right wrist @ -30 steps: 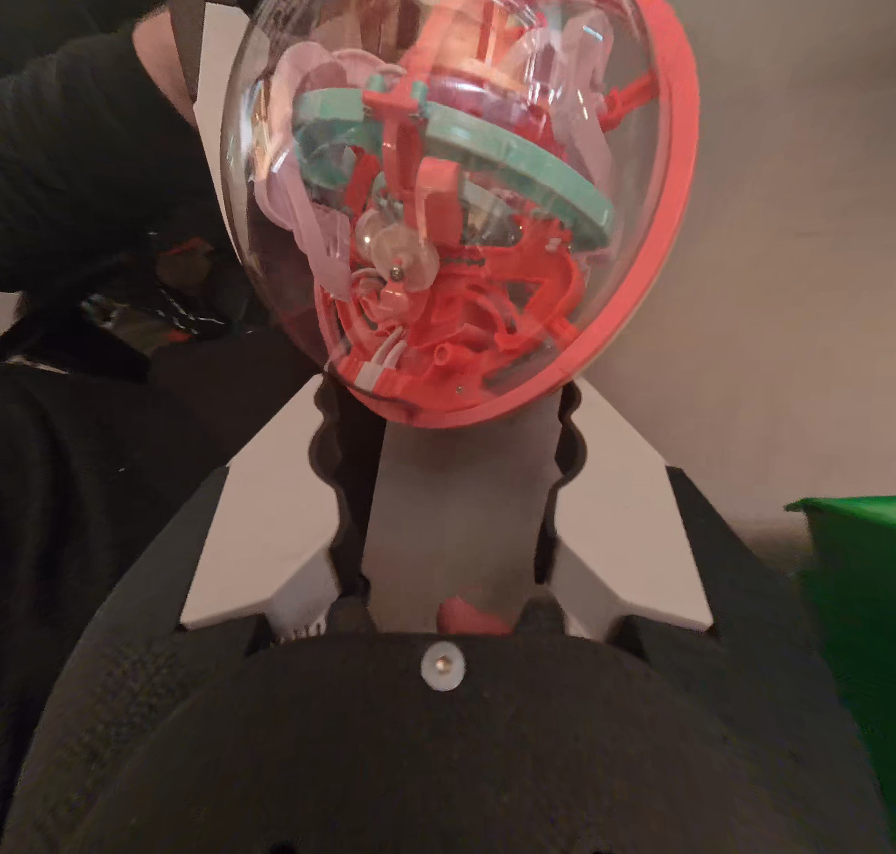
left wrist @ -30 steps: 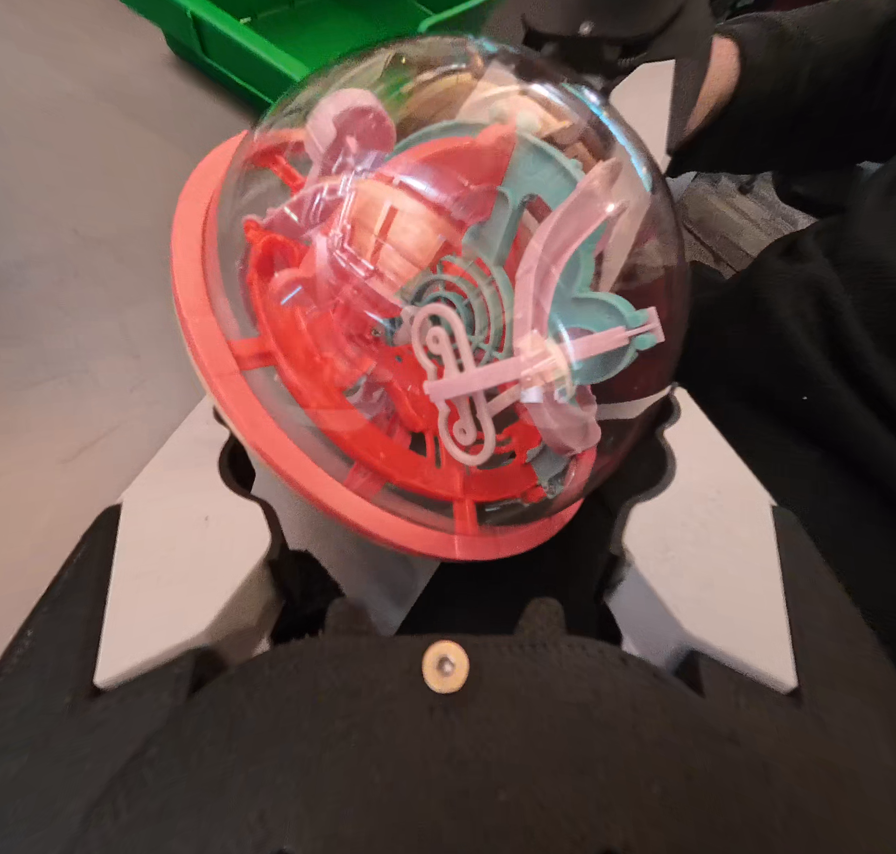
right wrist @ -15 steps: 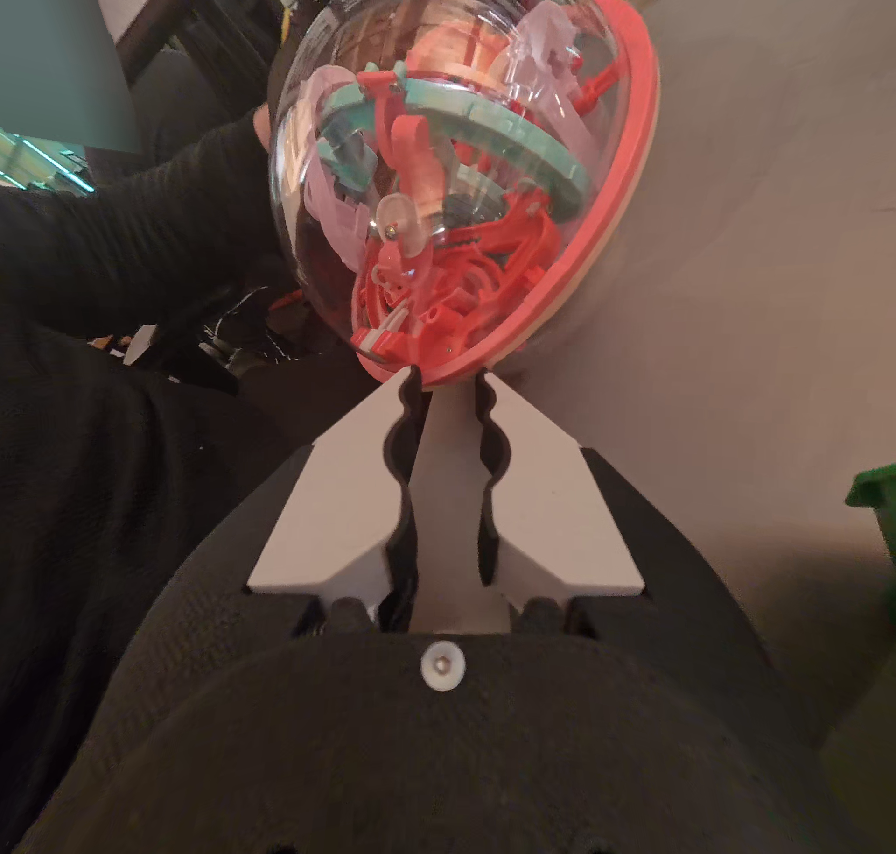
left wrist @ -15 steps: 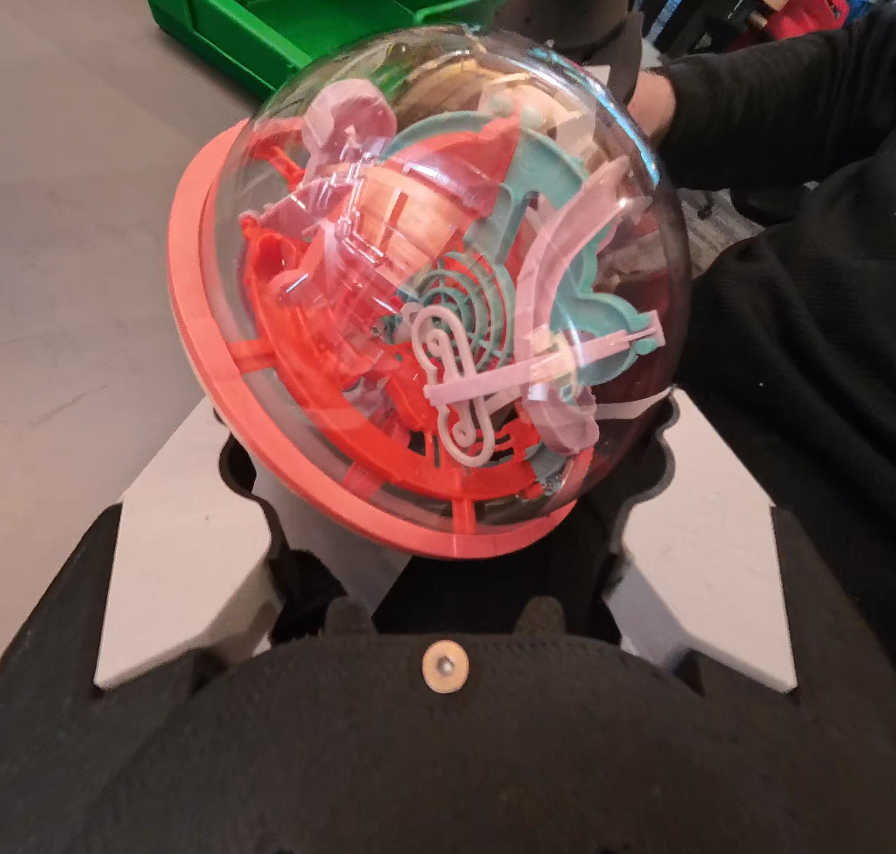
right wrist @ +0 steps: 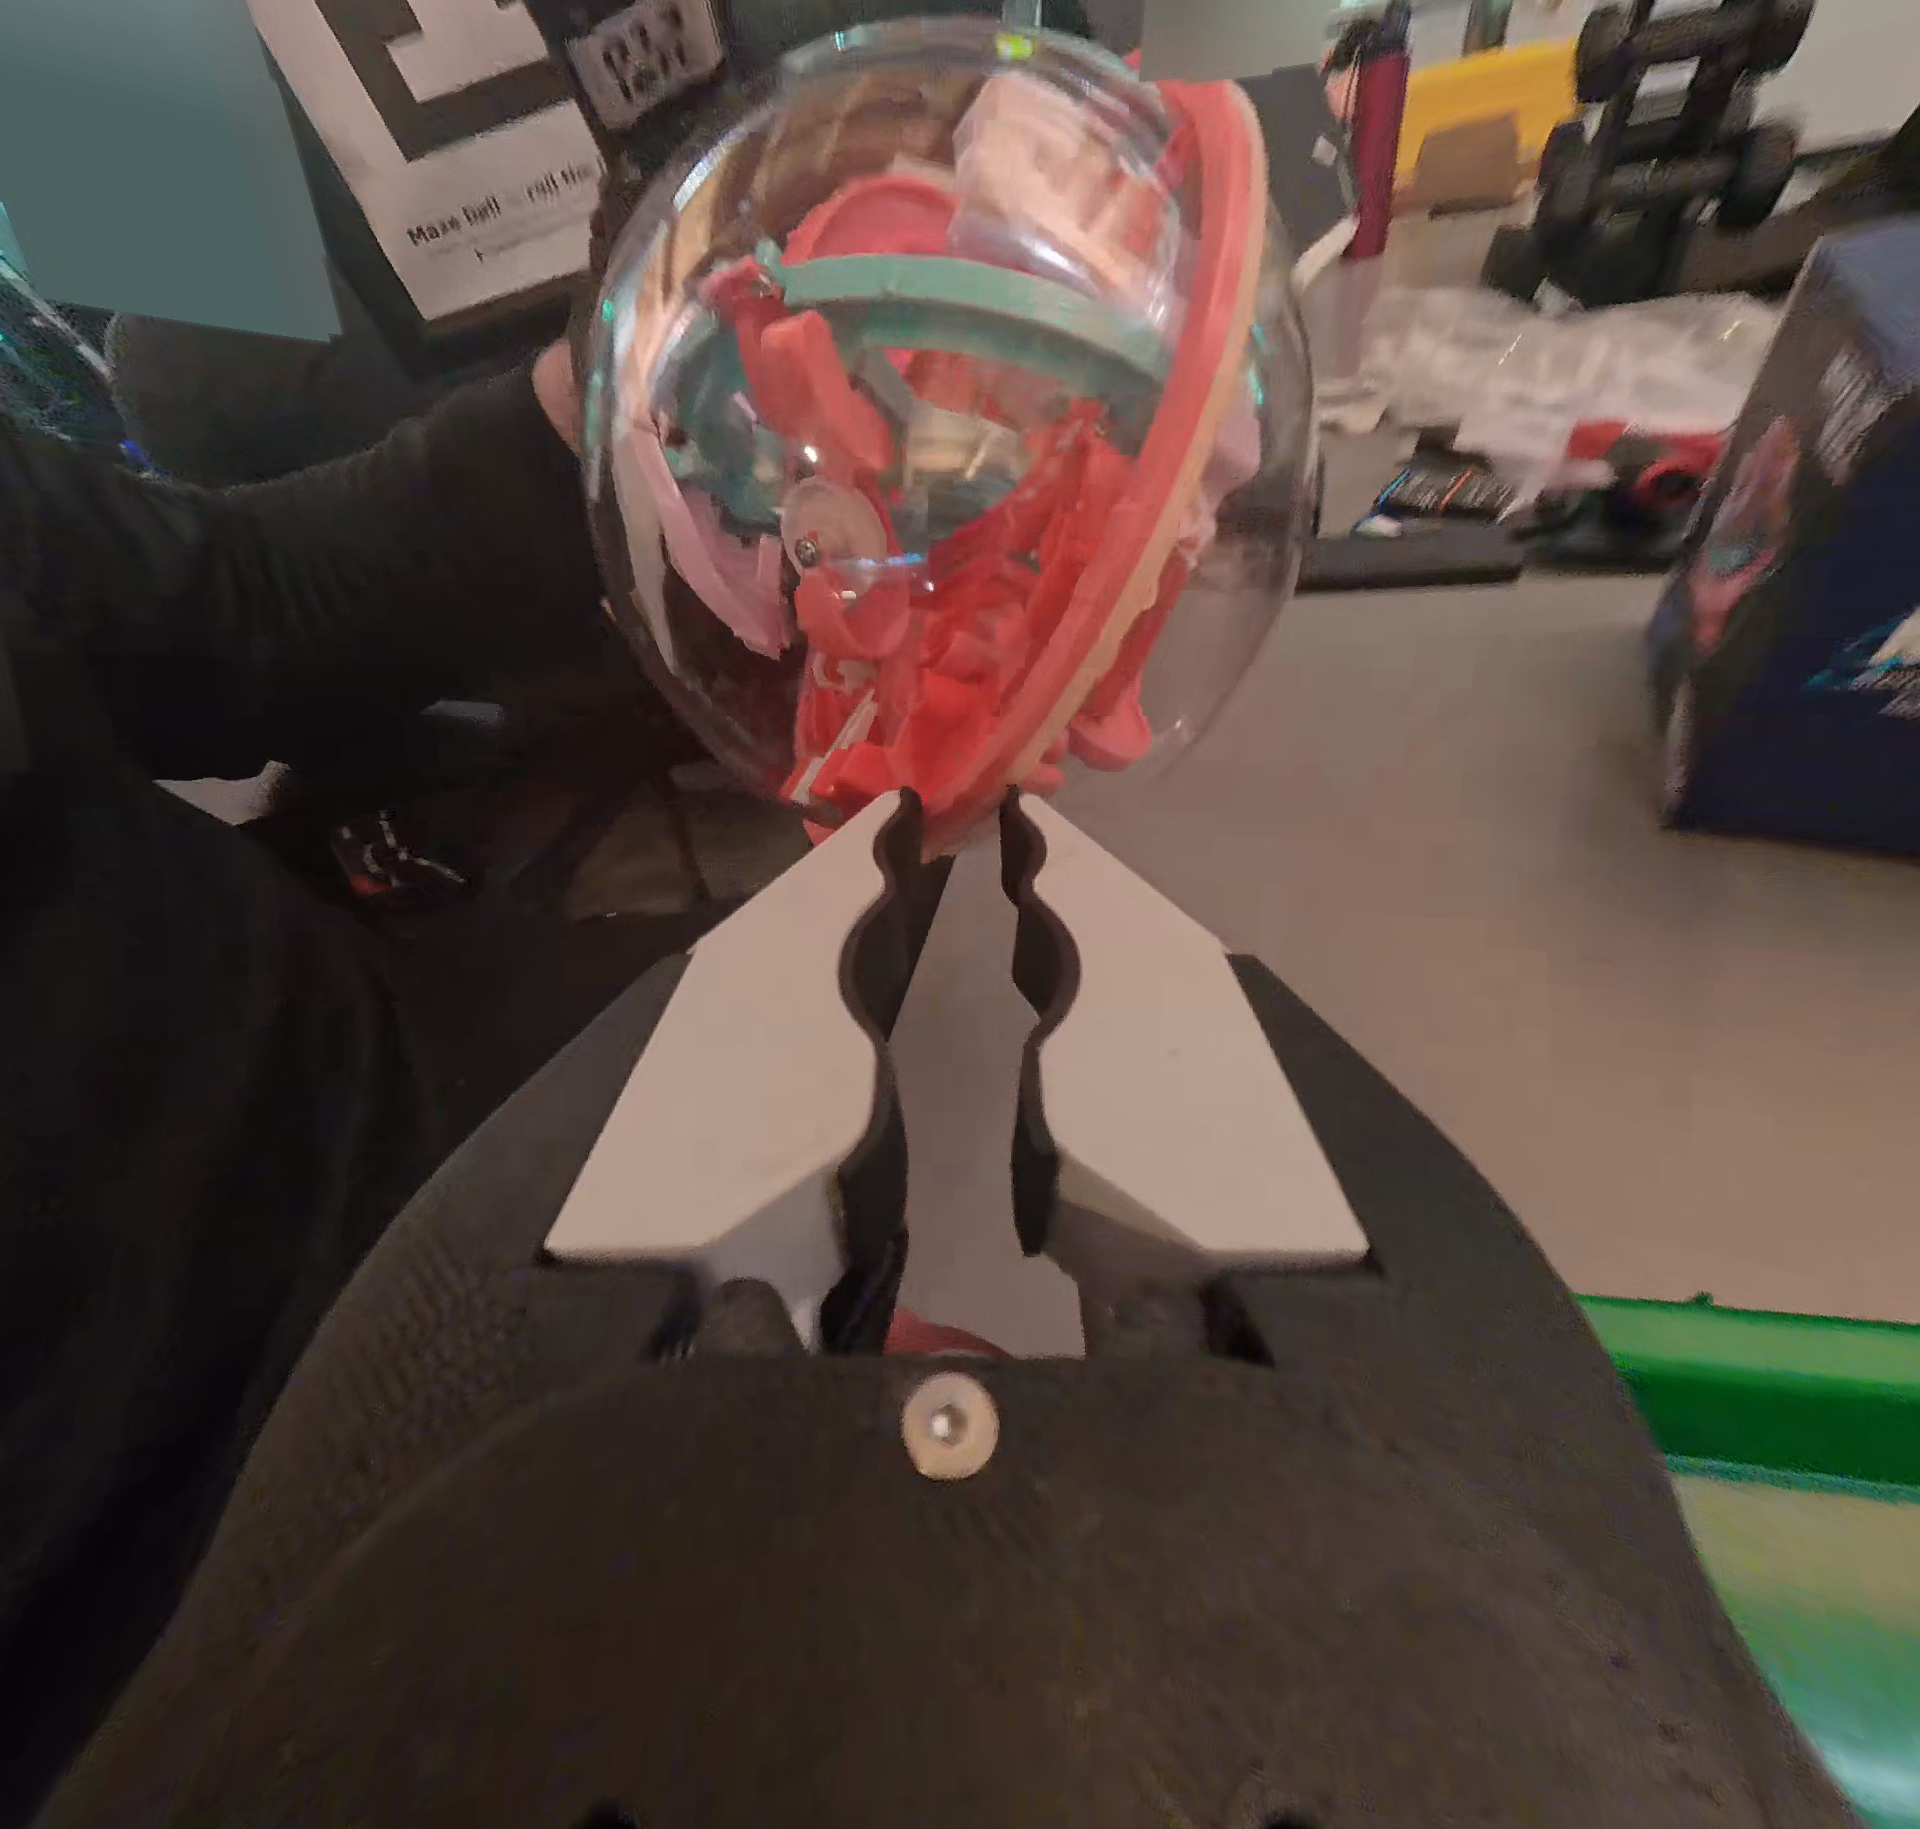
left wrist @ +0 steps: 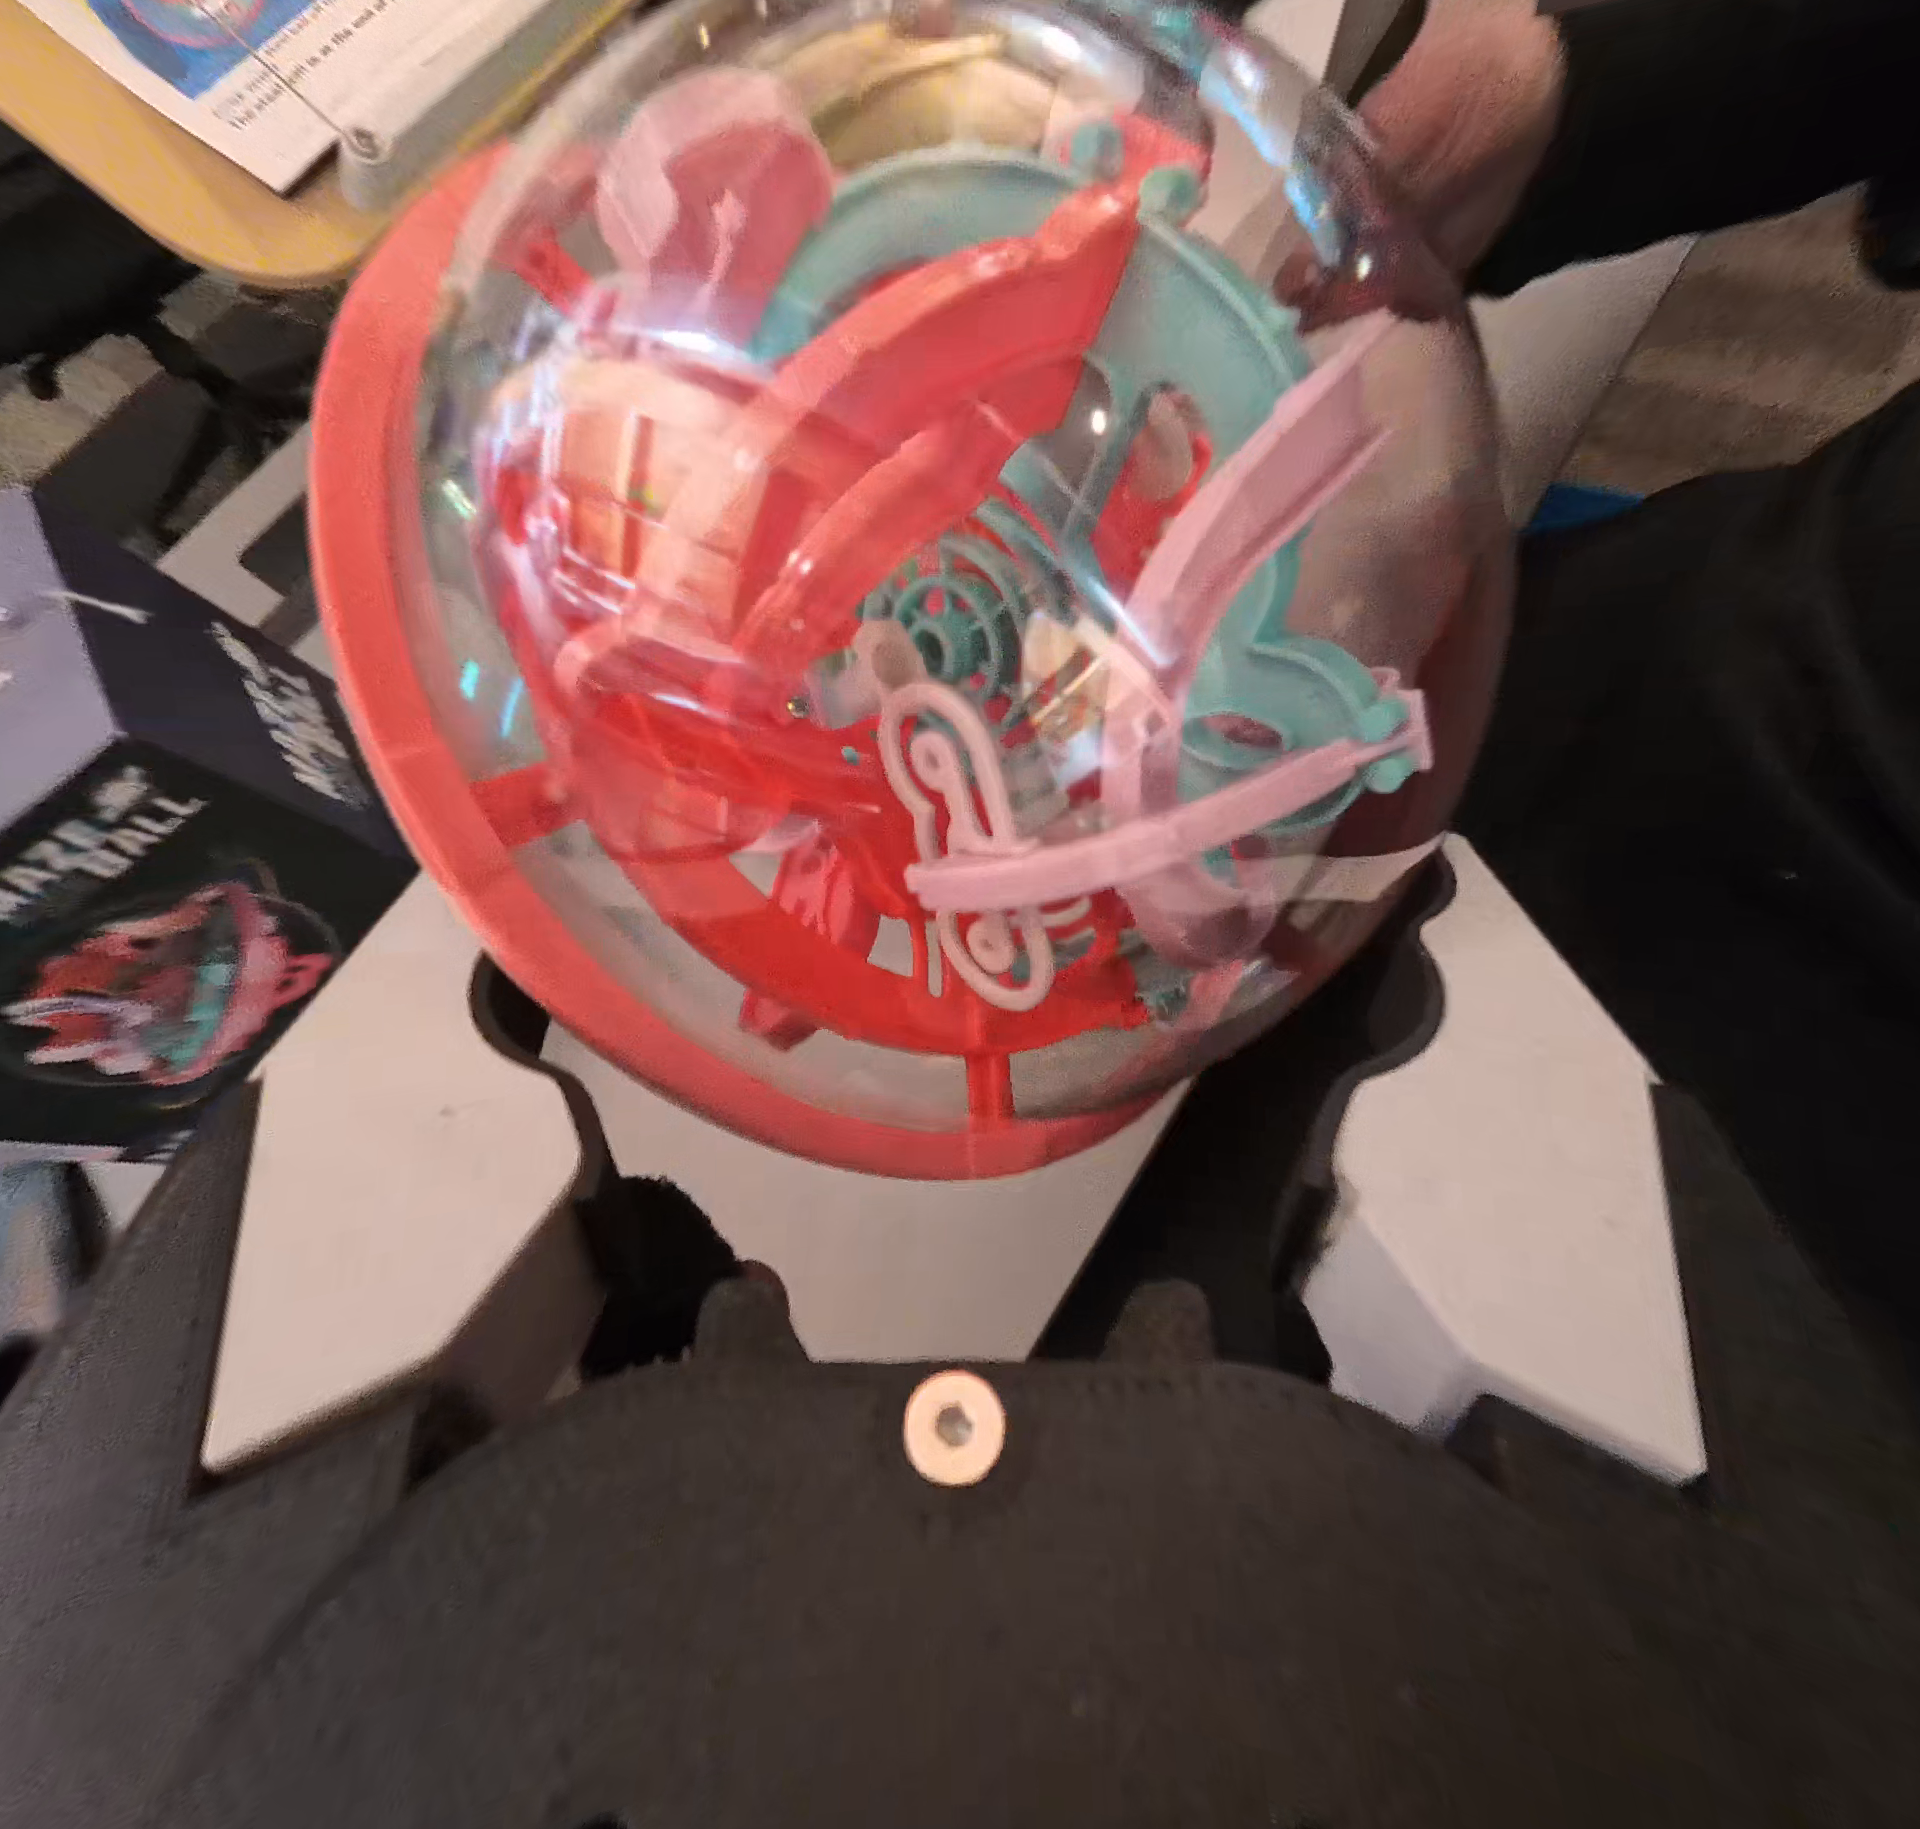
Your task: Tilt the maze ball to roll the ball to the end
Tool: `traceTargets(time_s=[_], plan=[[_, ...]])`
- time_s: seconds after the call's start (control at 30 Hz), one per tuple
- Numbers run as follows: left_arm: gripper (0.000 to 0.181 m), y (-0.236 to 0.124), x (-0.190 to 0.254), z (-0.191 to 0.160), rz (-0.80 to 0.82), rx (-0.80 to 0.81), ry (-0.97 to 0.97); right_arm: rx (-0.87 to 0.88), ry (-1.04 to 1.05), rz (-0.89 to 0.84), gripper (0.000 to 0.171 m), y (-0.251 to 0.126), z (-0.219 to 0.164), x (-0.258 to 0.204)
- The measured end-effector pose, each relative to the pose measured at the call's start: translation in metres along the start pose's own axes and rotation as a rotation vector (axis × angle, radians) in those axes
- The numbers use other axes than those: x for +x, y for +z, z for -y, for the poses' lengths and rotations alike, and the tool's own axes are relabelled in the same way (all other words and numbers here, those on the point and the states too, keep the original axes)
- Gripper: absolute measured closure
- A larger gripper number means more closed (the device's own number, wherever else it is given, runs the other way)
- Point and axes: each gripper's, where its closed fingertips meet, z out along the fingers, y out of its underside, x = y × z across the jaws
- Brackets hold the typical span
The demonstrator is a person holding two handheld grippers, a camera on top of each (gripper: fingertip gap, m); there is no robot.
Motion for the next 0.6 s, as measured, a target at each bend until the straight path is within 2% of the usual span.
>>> traceTargets(time_s=[0.23, 0.37, 0.6], plan=[[0.024, -0.008, -0.004, 0.041, 0.132, 0.043, 0.176, -0.009, -0.251, -0.105, 0.161, -0.027, 0.039, -0.012], [0.023, -0.024, 0.002, 0.080, 0.267, 0.073, 0.355, 0.021, -0.411, -0.168, 0.161, -0.045, 0.067, -0.031], [0.024, -0.089, 0.029, 0.202, 0.524, 0.168, 0.748, 0.124, -0.767, -0.309, 0.160, -0.088, 0.161, -0.082]])
